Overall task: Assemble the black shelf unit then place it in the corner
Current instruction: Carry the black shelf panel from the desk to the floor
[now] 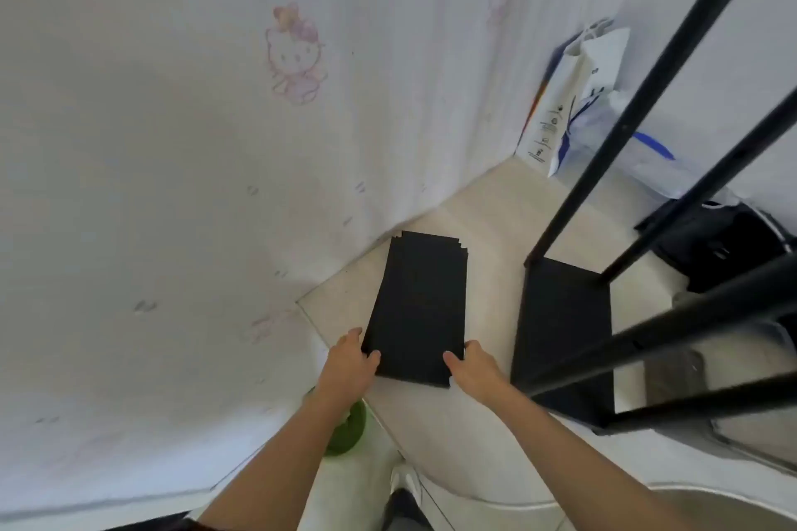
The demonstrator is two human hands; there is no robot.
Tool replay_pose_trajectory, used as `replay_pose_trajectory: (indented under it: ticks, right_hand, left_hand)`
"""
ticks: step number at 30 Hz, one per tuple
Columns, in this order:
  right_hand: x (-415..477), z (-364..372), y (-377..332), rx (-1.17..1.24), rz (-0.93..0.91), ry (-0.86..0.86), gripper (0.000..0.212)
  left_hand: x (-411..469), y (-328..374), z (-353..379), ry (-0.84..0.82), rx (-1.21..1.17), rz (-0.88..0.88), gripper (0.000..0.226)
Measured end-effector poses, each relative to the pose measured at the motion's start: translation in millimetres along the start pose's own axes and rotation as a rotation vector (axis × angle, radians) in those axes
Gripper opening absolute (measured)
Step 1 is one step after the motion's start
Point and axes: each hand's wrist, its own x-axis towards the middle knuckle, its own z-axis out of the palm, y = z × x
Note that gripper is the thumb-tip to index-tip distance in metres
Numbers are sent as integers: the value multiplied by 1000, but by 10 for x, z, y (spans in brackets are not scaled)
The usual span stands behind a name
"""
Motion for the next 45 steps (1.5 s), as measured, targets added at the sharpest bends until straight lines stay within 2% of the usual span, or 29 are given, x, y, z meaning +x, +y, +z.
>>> replay_pose_trajectory:
  ticks: [2,7,11,13,17,19,24,28,33,38,45]
  right_hand:
    - [138,-8,-36,58,51,-34,43]
    - [300,5,-109,390,262,-130,49]
    - [345,10,-191,556,369,-127,52]
    - [343,9,-224,624,402,-124,55]
    - [322,51,-240,650,384,-92,60]
    - [270,103,-232,679,365,-74,57]
    - [91,212,-169,763,297,8,44]
    - [-44,215,-133,876,304,73,26]
    - [-300,329,-95,951,294,98,28]
    - [-614,581,-36,1013,245,141,32]
    - [-1184,1143,88,1212,227,279,34]
  left_hand:
    - [132,17,-16,1,-87,-46,59]
    - [289,83,9,-50,-170,-91,61]
    - [352,77,71,-48,-152,-82,36]
    - [367,73,85,-41,-201,-101,34]
    - [383,96,64,-43,-357,-158,29]
    - [373,104,51,-31,-420,-187,25]
    - [345,62,-94,-32,-575,-229,35]
    - [351,-31,-249,-147,-642,-257,47]
    - [249,-162,-359,-290,-694,-215,67]
    - [38,-330,-475,-387,-804,-162,67]
    - [-376,-712,-594,-509,-749,-62,63]
